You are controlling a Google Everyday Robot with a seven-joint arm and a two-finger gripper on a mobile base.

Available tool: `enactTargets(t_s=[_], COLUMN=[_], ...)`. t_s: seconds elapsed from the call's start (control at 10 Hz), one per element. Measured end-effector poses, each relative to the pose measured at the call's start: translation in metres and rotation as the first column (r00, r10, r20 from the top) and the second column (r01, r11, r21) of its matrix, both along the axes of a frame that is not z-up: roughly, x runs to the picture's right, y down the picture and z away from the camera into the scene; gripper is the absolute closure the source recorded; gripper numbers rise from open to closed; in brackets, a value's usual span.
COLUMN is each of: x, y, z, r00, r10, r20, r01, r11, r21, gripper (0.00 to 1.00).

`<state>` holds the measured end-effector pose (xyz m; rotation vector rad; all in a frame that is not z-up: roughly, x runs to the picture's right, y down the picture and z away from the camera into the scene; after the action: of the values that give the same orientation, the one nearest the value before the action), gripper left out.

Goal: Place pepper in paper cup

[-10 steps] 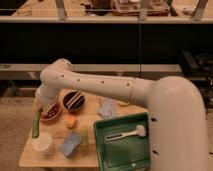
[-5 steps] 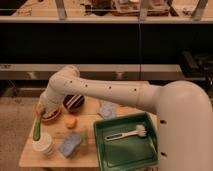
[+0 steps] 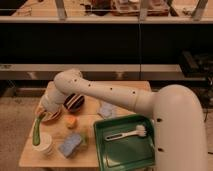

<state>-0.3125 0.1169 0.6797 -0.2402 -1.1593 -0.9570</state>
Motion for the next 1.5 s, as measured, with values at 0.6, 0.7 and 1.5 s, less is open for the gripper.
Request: enactTargets(t_s=[0.6,0.7,1.5], x=[-0.013,-0.012,-0.01], y=[-0.002,-0.003,-0.005], z=[0.003,0.003,0.003], r00=[0.996,0.997,0.984], r10=[-0.047,-0.045,-0.035], r20=[0.071,0.069,0.177], r01=[0.043,0.041,0.002], r11=[0.9978,0.9979,0.9838], r21=[0.05,0.05,0.179], gripper=[0.96,0.96,0.96])
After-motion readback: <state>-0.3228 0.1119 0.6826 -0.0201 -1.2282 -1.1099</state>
